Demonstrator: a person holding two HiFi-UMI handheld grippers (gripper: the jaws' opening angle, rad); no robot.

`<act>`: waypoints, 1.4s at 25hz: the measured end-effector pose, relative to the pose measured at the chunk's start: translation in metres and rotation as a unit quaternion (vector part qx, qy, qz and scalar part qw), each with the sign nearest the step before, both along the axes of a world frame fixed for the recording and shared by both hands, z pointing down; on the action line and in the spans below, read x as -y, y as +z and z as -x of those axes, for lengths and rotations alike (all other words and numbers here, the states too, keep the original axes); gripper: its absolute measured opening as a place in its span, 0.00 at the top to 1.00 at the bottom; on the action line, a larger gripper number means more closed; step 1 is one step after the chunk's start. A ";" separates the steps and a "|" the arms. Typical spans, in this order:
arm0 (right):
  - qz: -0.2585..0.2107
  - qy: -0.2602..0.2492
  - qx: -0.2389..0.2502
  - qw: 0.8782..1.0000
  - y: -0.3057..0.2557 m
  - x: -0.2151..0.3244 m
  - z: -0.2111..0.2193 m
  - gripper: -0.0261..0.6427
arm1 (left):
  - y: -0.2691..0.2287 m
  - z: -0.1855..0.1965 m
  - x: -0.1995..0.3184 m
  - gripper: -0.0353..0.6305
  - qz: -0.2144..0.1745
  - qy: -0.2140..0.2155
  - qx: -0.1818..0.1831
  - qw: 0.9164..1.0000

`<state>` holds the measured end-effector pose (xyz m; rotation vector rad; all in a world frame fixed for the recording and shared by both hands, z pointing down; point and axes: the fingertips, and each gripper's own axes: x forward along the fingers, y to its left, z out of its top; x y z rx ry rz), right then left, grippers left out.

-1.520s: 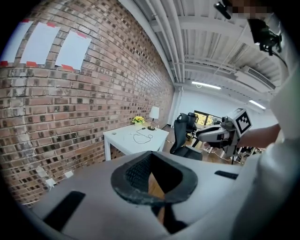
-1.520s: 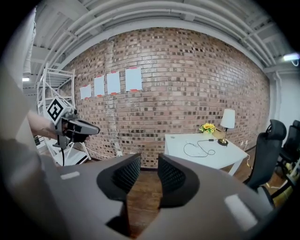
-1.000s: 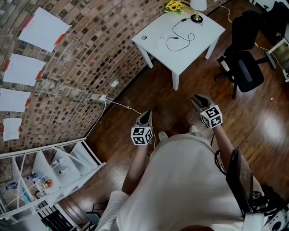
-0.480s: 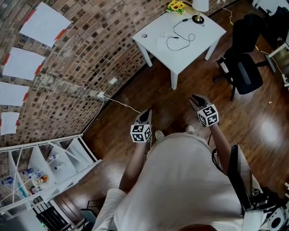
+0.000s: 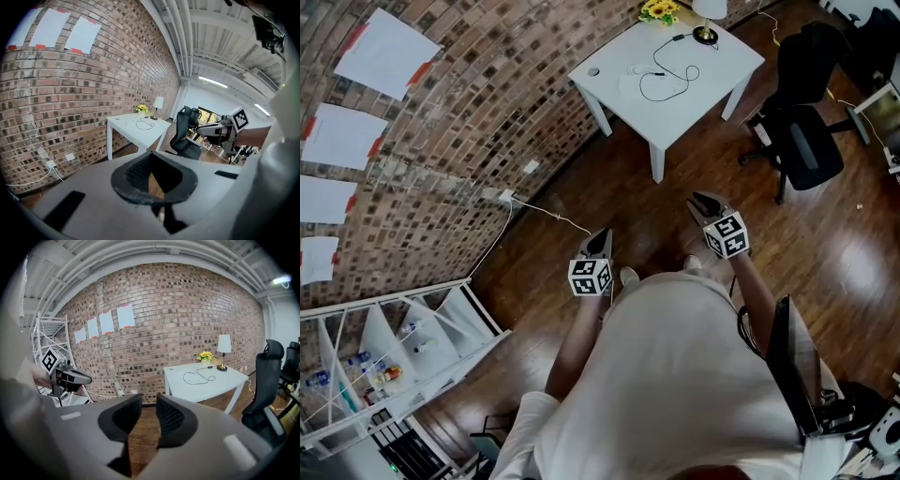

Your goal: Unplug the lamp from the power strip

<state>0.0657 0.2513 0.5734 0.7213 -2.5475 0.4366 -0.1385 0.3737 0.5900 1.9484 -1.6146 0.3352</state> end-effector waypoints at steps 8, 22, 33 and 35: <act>-0.003 0.008 -0.001 1.000 0.001 0.001 -0.009 0.84 | -0.001 -0.008 0.004 0.94 0.001 0.008 0.001 1.000; -0.040 0.021 0.021 0.999 -0.029 0.018 -0.038 0.97 | -0.015 -0.029 0.025 0.94 -0.016 0.020 0.010 1.000; -0.047 0.015 0.050 0.998 -0.054 0.031 -0.074 0.97 | -0.031 -0.068 0.045 0.94 -0.034 0.014 0.000 0.999; -0.039 0.010 0.057 0.998 -0.057 0.030 -0.080 0.97 | -0.036 -0.078 0.046 0.94 -0.044 0.012 -0.010 0.999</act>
